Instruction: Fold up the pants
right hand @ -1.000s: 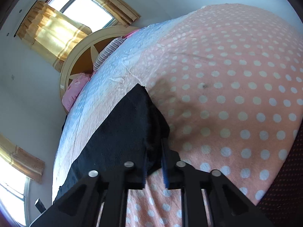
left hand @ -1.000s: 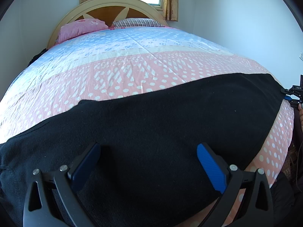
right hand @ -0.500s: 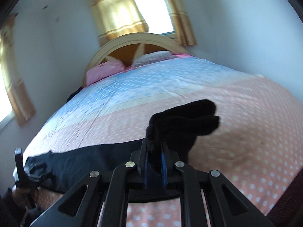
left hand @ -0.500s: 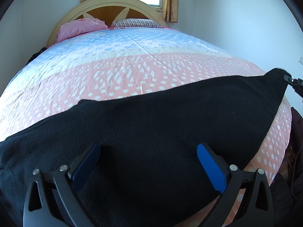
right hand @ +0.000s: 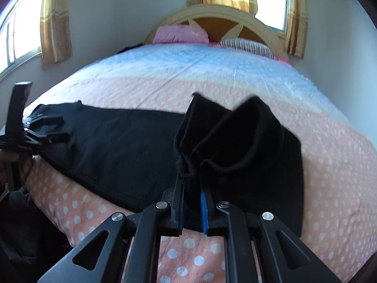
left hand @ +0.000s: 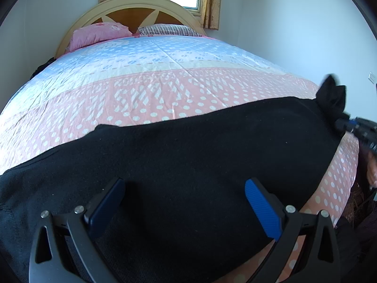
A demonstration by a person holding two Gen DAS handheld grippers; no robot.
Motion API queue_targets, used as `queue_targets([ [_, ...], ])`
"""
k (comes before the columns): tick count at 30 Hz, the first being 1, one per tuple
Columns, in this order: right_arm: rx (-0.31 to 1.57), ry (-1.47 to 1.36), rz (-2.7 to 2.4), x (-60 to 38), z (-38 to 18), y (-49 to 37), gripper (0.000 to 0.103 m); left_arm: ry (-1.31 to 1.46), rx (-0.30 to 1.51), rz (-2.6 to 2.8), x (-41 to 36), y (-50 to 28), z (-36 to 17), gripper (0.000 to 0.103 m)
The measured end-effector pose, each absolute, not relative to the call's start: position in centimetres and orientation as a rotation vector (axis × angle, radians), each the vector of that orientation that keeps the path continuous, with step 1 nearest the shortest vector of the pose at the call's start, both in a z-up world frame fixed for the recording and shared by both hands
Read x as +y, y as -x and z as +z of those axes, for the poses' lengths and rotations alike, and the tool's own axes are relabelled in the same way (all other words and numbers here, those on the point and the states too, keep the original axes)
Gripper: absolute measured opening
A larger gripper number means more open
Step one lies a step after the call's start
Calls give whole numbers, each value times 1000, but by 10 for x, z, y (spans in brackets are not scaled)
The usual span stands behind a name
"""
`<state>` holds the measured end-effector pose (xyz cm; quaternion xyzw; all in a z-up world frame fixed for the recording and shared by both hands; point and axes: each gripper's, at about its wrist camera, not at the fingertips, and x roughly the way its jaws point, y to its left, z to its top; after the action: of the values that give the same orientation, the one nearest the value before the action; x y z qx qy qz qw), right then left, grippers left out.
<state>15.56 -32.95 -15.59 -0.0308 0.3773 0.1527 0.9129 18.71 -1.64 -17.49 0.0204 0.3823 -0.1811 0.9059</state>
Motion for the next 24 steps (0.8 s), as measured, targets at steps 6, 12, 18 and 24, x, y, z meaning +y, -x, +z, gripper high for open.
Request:
queue_targets([
  [6,784,-42,470,-341,-157,-150,56,62,769,-434,-18,-181,-155,103],
  [12,731,-165,526,-376,-143,-142,56,-25,750,-609,-74,-179,-120,103],
  [18,733,-296,431,-391,-143,-153,55,-63,797,-706,-142,-199,-117,103],
  [24,779,-232,421,-358,-150,-156,45,26,827,-670,-156,-215,-130,103],
])
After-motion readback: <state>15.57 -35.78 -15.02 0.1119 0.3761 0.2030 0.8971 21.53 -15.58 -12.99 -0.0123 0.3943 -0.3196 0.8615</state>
